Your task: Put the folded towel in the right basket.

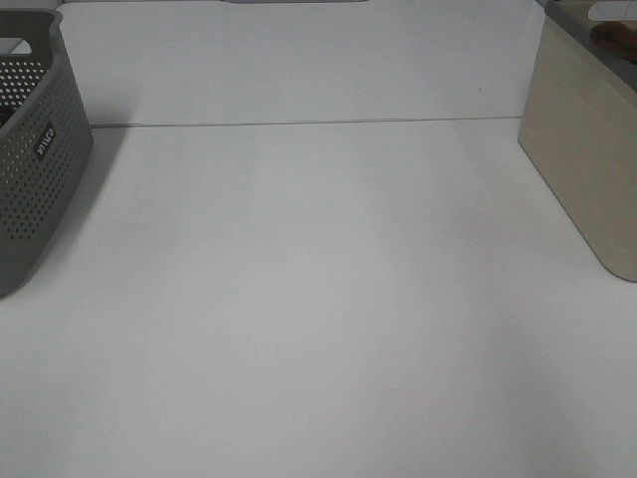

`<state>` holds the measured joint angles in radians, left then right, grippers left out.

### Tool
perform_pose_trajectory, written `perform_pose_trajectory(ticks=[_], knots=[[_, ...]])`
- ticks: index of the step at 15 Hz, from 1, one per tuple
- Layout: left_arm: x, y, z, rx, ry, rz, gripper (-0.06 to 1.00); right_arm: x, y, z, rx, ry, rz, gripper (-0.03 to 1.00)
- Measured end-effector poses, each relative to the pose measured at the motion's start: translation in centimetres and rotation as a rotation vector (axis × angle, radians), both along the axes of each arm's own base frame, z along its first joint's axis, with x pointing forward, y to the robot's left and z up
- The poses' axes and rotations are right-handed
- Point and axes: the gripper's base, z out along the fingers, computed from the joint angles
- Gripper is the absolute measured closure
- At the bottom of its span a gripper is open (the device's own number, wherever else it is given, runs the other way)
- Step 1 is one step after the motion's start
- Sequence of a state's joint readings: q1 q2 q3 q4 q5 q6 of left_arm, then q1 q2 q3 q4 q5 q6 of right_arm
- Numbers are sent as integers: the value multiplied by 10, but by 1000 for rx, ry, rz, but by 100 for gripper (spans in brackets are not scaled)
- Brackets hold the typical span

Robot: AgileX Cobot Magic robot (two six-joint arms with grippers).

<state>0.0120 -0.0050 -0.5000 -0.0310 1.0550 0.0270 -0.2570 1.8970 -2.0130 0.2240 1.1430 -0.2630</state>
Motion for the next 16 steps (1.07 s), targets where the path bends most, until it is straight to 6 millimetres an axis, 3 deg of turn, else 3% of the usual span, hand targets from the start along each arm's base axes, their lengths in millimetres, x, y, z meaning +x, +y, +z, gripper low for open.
perform_pose_trajectory(ticks=[2,4,7,8,12,16], knots=[[0,0,0,0,0,0,-2,11,-3,-23,13,64,1,91],[0,0,0,0,0,0,-2,21,-6,-44,35,114,-13,81],[0,0,0,0,0,0,-2,26,-7,-56,59,145,-40,38],[0,0,0,0,0,0,-2,26,-7,-56,59,145,-41,30],[0,0,0,0,0,0,-2,26,7,-51,68,139,-11,24],[0,0,0,0,0,0,-2,15,65,-21,70,108,108,24]])
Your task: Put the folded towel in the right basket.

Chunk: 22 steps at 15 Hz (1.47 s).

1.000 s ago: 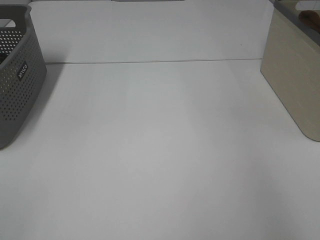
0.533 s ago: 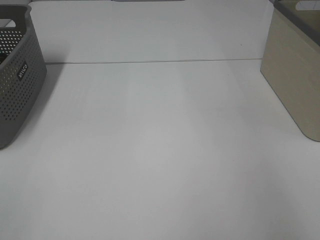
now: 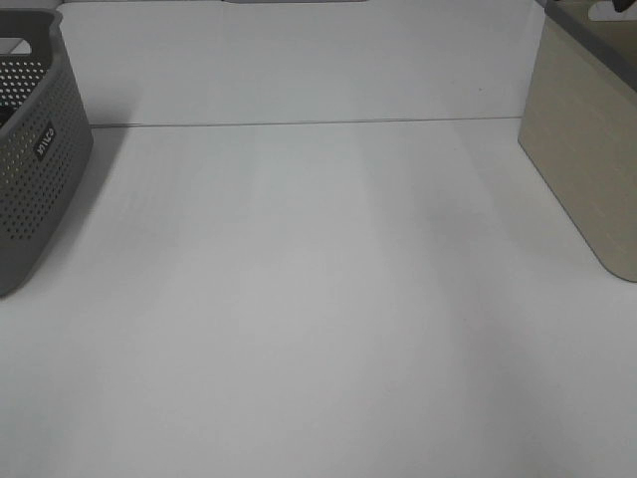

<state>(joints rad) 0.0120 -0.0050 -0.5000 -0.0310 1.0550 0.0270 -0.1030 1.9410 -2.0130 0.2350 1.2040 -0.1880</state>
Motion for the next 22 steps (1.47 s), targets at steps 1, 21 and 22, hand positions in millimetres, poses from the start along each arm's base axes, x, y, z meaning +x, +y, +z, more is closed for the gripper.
perform_pose_trajectory(ticks=[1,21,22], knots=[[0,0,0,0,0,0,-2,-4,12,6,2,-6,24,24],[0,0,0,0,0,0,-2,-313,37,-93,-22,305,14,24],[0,0,0,0,0,0,-2,-327,36,-97,-34,249,9,24]])
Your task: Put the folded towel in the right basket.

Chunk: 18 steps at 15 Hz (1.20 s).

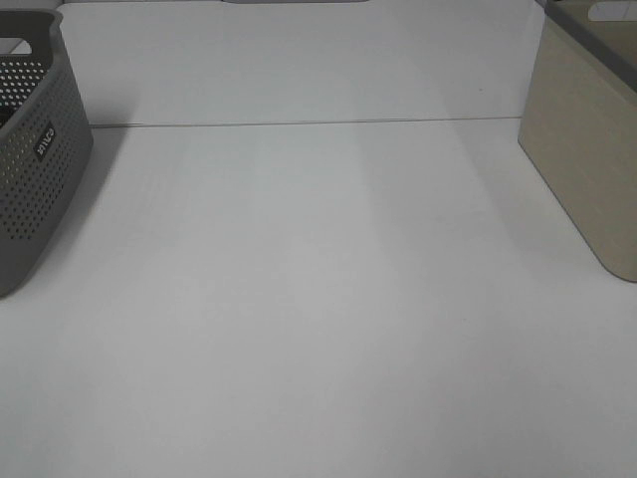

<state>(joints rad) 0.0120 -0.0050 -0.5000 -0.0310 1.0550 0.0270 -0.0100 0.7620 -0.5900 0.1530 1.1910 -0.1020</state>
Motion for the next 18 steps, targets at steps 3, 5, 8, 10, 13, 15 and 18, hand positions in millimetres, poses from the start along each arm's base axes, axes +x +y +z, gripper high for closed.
perform_pose_trajectory(ticks=[3,5,8,10,13,15,18], knots=[[0,0,0,0,0,0,-2,-36,-2,11,-32,-277,-8,24],[0,0,0,0,0,0,-2,-60,-5,17,-62,-459,-15,24],[0,0,0,0,0,0,-2,-89,-5,18,-69,-675,-26,24],[0,0,0,0,0,0,-2,-102,-5,18,-68,-765,-29,24],[0,0,0,0,0,0,-2,-108,-5,18,-71,-803,-31,24],[0,0,0,0,0,0,-2,-108,-5,18,-71,-803,-31,24],[0,0,0,0,0,0,-2,-108,-5,18,-73,-803,-38,24]])
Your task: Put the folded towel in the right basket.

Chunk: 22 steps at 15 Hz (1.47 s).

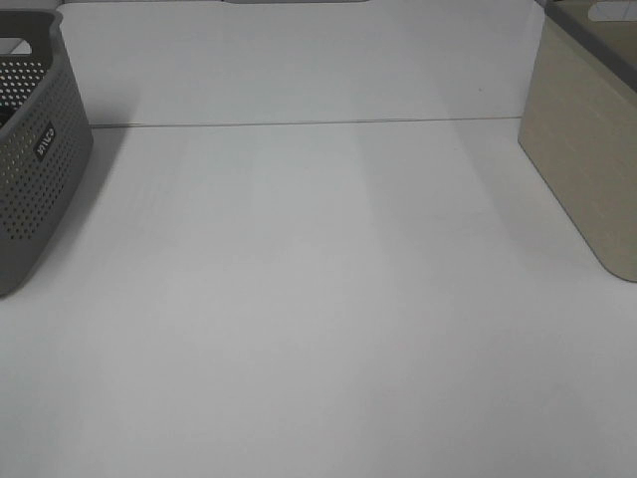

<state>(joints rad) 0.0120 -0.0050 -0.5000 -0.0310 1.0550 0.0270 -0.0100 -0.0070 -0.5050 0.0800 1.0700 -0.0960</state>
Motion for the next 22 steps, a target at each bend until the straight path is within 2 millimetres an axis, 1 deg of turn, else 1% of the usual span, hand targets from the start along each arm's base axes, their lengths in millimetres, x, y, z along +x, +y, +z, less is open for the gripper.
perform_pose_trajectory(ticks=[4,8,22], knots=[[0,0,0,0,0,0,-2,0,-4,0,19,3,-59,24],[0,0,0,0,0,0,-2,0,-5,0,19,4,-22,24],[0,0,0,0,0,0,-2,0,-5,0,19,4,-22,24]])
